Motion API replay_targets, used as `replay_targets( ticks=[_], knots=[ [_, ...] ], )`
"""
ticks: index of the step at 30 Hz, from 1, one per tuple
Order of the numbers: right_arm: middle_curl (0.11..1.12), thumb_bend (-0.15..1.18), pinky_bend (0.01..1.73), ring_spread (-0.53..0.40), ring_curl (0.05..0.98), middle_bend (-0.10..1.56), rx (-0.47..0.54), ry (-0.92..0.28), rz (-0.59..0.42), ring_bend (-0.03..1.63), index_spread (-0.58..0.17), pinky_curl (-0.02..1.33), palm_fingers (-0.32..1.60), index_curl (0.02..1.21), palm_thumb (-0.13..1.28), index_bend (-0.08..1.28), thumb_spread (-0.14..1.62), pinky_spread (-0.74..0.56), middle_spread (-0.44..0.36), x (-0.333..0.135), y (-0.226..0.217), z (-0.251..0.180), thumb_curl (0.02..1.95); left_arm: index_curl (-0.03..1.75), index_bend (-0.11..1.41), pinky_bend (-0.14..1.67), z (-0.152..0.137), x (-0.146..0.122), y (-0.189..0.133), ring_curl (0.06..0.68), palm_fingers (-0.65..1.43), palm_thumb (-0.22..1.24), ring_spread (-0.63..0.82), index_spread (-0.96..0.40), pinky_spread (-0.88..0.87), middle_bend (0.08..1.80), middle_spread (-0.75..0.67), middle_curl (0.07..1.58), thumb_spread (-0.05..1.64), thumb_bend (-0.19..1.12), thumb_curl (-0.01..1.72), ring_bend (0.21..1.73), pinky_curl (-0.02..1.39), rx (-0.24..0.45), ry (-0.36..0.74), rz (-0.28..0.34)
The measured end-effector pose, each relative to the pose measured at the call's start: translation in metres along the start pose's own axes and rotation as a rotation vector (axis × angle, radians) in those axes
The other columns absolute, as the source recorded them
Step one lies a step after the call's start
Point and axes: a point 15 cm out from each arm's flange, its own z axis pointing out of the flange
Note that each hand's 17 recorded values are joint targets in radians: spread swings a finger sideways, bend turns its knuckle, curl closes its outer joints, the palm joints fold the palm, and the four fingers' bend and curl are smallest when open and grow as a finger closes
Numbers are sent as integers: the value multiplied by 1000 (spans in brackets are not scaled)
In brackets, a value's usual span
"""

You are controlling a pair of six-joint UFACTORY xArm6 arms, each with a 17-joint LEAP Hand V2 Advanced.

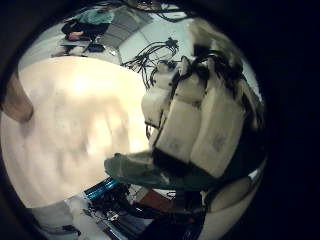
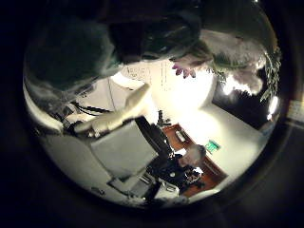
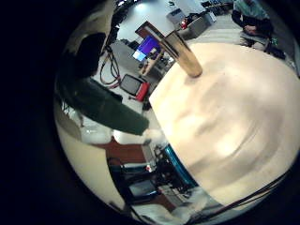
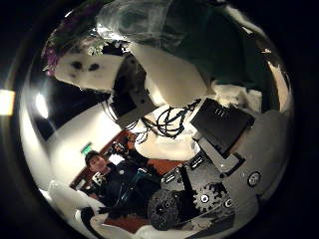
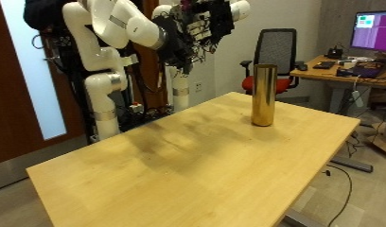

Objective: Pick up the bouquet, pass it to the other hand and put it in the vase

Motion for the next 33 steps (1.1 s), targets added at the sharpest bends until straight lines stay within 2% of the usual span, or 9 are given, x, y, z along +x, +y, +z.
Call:
replay_targets(
  ticks=[6, 10, 13, 15, 16, 18, 20, 24, 33],
  knots=[
    [736, -32, 1076, -189, 619, 1311, 51, 83, -4, 1398, -206, 1089, 1148, 861, 1078, 1104, 445, -262, -115, 8, -6, -6, 893, 175, 272, 1117, -7, 14, -7, 475, 1082, 831, -483, -205, -642, 839, -499, 840, 879, -2, 404, 1301, 586, 53, 109, 11],
    [701, -53, 1080, -210, 588, 1216, 101, 208, 52, 1336, -235, 1004, 1036, 818, 883, 885, 683, -311, -139, 37, 3, -13, 761, 230, 454, 1193, -16, 19, -9, 512, 1131, 1018, -459, -371, -617, 871, -552, 939, 772, 11, 494, 1343, 626, 110, 142, 49],
    [680, -48, 1038, -235, 579, 1120, 121, 307, 107, 1323, -256, 948, 802, 785, 828, 676, 751, -381, -153, 59, 20, -16, 697, 293, 577, 1191, -20, 22, -9, 537, 1079, 1094, -443, -471, -594, 919, -572, 1001, 573, -10, 591, 1369, 639, 135, 134, 86],
    [622, -40, 978, -247, 551, 951, 128, 351, 133, 1249, -260, 886, 302, 686, 787, 390, 847, -434, -148, 67, 26, -19, 636, 337, 637, 1186, -21, 26, -11, 551, 1059, 1119, -437, -523, -584, 943, -581, 1029, 465, -11, 642, 1384, 649, 156, 125, 117],
    [584, -41, 882, -208, 519, 853, 129, 360, 142, 1165, -271, 868, 90, 645, 770, 372, 866, -364, -127, 69, 27, -19, 613, 362, 661, 1182, -23, 27, -12, 560, 1050, 1135, -430, -550, -579, 954, -583, 1041, 411, -10, 668, 1395, 655, 168, 122, 123],
    [529, -40, 803, -141, 463, 750, 126, 354, 149, 1064, -282, 824, 26, 579, 746, 347, 894, -245, -88, 69, 29, -18, 580, 398, 690, 1181, -24, 30, -14, 569, 1044, 1146, -426, -584, -574, 970, -587, 1055, 356, -13, 698, 1403, 662, 185, 108, 139],
    [428, -38, 719, 26, 372, 532, 123, 349, 159, 879, -283, 744, -89, 502, 714, 287, 914, 55, 19, 71, 29, -17, 536, 434, 705, 1179, -26, 32, -16, 578, 1032, 1156, -423, -617, -569, 986, -587, 1065, 308, -14, 724, 1418, 672, 192, 99, 150],
    [347, -37, 624, 168, 275, 347, 127, 348, 181, 656, -274, 618, -66, 419, 681, 174, 929, 342, 138, 73, 30, -18, 482, 549, 719, 1188, -33, 40, -17, 596, 998, 1162, -416, -688, -565, 1027, -584, 1086, 225, -18, 781, 1451, 696, 213, 83, 177],
    [312, -35, 571, 228, 230, 217, 139, 333, 235, 520, -261, 479, -26, 292, 636, 134, 935, 463, 208, 78, 27, -37, 424, 875, 608, 1224, -68, 68, -23, 609, 951, 1165, -402, -789, -557, 1097, -557, 1084, 172, -17, 862, 1499, 733, 292, 8, 248]
  ],
)
